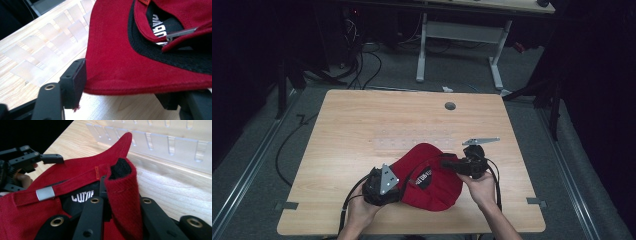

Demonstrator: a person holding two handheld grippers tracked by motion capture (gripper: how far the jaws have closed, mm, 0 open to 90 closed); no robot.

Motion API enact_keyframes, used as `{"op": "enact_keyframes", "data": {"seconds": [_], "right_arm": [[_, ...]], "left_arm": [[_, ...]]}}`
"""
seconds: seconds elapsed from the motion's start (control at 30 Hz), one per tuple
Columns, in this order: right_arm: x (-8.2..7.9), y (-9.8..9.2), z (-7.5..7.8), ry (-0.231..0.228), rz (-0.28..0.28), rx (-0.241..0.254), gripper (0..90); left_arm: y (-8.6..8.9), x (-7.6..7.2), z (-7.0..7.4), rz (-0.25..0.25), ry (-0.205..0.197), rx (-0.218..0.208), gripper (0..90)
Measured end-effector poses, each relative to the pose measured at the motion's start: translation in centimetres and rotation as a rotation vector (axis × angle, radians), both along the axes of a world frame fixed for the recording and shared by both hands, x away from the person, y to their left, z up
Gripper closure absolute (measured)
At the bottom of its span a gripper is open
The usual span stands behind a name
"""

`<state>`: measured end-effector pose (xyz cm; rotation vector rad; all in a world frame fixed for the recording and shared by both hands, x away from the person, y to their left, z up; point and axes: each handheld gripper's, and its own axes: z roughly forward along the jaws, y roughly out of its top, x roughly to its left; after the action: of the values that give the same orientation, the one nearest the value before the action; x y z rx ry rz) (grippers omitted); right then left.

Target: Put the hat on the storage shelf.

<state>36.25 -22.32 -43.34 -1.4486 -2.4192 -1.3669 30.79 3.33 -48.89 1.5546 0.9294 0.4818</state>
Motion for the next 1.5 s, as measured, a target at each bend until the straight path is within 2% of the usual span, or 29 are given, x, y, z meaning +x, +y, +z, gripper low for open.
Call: {"op": "enact_keyframes", "data": {"seconds": [0.07,0.1,0.2,0.3,0.37,0.43,0.53,0.7,0.83,0.9,0.93,1.0,1.03,1.1,1.17,1.2,1.33,1.37,1.5], "right_arm": [[-0.1,0.1,0.0,0.002,0.001,0.002,81.6],[-0.2,0.2,-0.1,0.003,0.003,0.005,81.6],[-0.2,0.2,-0.2,0.018,0.011,0.032,81.4],[-0.2,0.5,-0.3,0.013,0.017,0.015,81.0],[-0.1,0.6,-0.5,0.014,0.019,0.008,80.7],[0.1,0.4,-0.9,0.023,0.030,0.018,79.4],[0.1,0.0,-1.0,0.021,0.038,0.034,78.1],[0.2,-0.5,-1.0,0.018,0.040,0.053,76.0],[0.3,-0.7,-1.1,0.013,0.030,0.054,73.2],[0.4,-0.8,-1.1,0.011,0.031,0.053,72.4],[0.5,-0.8,-1.1,0.009,0.018,0.047,69.1],[0.5,-0.7,-0.9,-0.011,0.011,0.014,65.7],[0.5,-0.6,-0.7,-0.022,0.007,0.001,63.7],[0.6,-0.7,-0.4,-0.036,-0.005,0.004,61.1],[0.8,-0.9,-0.3,-0.044,-0.017,0.014,59.3],[0.9,-1.4,0.1,-0.050,-0.035,0.041,56.0],[0.8,-2.2,0.6,-0.074,-0.066,0.063,52.1],[0.7,-3.1,0.9,-0.094,-0.096,0.089,50.1],[0.6,-4.1,1.3,-0.109,-0.114,0.116,49.6]], "left_arm": [[-0.1,0.0,-0.1,-0.002,0.006,-0.004,37.1],[-0.2,-0.1,-0.1,-0.021,0.010,0.017,38.8],[-0.4,-0.3,-0.1,-0.038,0.005,0.028,44.6],[-0.3,-0.4,-0.1,-0.052,0.021,0.035,48.6],[-0.2,-0.4,-0.1,-0.065,0.034,0.030,50.5],[0.0,-0.6,0.2,-0.089,0.054,0.019,58.0],[0.2,-1.1,1.2,-0.134,0.072,0.007,63.3],[0.0,-1.3,1.8,-0.168,0.080,0.024,67.4],[-0.2,-1.4,1.8,-0.185,0.086,0.022,70.3],[-0.4,-1.6,1.9,-0.198,0.083,0.031,71.2],[-0.5,-1.7,1.9,-0.207,0.080,0.037,73.4],[-0.7,-2.0,2.0,-0.221,0.073,0.047,76.0],[-0.8,-2.3,2.3,-0.241,0.066,0.067,77.8],[-0.8,-2.4,2.5,-0.247,0.058,0.084,84.0],[-0.7,-2.4,2.7,-0.256,0.068,0.074,84.4],[-0.6,-2.4,2.8,-0.256,0.067,0.086,84.7],[-0.3,-2.2,2.9,-0.247,0.070,0.086,85.4],[-0.2,-2.1,3.0,-0.234,0.075,0.064,85.4],[0.6,-1.9,3.3,-0.215,0.084,0.028,85.4]]}}
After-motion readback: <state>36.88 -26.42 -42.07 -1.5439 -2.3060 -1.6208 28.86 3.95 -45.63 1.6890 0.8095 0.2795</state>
